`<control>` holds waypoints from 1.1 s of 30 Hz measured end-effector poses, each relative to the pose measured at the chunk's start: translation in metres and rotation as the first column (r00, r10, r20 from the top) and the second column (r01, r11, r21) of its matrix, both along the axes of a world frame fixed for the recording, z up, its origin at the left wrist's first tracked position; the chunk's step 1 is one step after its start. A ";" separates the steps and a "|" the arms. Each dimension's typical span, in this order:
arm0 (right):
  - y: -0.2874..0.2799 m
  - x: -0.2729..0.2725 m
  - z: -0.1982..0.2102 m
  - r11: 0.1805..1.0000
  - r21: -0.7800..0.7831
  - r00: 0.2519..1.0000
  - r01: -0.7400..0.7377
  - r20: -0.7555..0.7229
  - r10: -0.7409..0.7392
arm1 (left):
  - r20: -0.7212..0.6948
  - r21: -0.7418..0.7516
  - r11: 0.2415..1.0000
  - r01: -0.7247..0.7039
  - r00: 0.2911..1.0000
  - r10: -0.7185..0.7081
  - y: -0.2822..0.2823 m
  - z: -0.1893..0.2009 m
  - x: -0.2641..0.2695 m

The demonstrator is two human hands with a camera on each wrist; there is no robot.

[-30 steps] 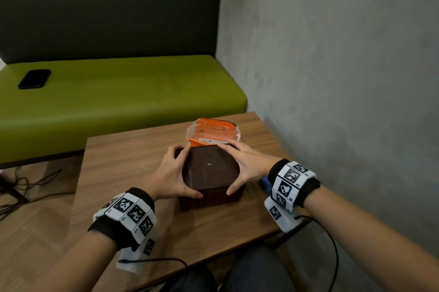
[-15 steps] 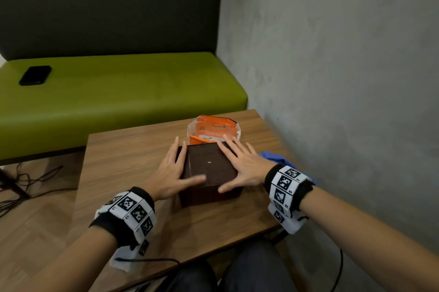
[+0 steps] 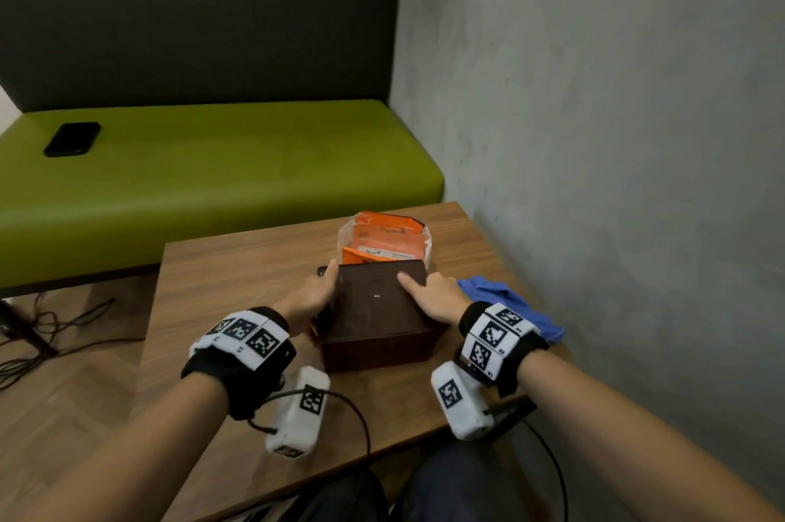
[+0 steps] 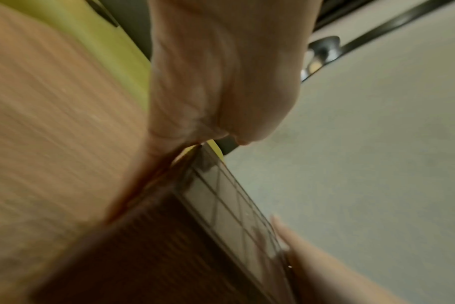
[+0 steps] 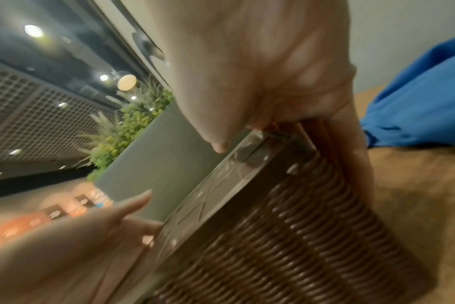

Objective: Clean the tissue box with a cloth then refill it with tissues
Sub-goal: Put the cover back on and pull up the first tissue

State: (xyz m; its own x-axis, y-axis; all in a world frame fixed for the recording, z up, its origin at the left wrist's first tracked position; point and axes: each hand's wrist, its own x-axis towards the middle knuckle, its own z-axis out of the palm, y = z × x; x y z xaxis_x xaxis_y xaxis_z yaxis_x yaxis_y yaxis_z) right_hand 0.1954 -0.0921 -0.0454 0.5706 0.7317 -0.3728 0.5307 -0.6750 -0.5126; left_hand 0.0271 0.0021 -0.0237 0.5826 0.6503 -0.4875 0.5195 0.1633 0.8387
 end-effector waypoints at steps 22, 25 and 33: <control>-0.023 -0.010 -0.002 0.874 0.480 0.965 0.073 -0.254 0.059 | 0.440 0.204 0.906 -0.371 0.861 0.254 -0.012 -0.017 -0.029; -0.033 -0.013 -0.003 0.875 0.477 0.990 -0.082 -0.060 0.126 | 0.377 0.230 0.891 -0.392 0.879 0.290 -0.009 -0.027 -0.033; -0.044 -0.020 -0.020 0.890 0.387 0.970 -0.241 0.114 0.214 | 0.121 0.546 0.820 -0.173 0.985 0.127 -0.019 -0.036 -0.041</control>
